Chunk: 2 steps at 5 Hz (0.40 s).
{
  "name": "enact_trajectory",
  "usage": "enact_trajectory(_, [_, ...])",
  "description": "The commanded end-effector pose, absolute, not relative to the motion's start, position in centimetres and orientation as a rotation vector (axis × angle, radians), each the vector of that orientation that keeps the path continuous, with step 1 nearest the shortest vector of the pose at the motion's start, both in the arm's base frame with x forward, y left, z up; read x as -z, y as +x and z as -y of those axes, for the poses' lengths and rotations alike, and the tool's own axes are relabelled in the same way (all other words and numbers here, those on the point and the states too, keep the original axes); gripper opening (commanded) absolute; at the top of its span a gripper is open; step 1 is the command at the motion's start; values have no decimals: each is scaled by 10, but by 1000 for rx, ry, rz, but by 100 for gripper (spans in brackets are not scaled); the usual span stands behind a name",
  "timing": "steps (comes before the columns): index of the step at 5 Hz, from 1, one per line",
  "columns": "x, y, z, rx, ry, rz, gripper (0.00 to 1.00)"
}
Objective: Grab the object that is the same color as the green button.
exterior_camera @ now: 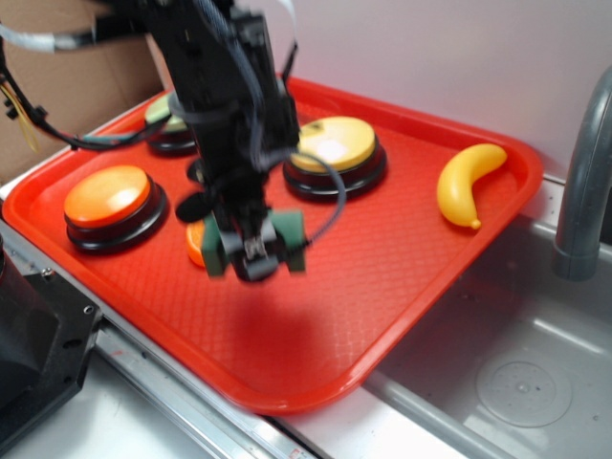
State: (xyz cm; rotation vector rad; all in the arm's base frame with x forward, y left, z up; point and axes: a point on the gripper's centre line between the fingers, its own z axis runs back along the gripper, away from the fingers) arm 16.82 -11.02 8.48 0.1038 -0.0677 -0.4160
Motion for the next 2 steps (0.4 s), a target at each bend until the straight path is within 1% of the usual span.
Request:
enact_trajectory(1, [-164,177,88,185,122,122,0])
enact_trajectory(2, [-204,176,68,47,129,167,0])
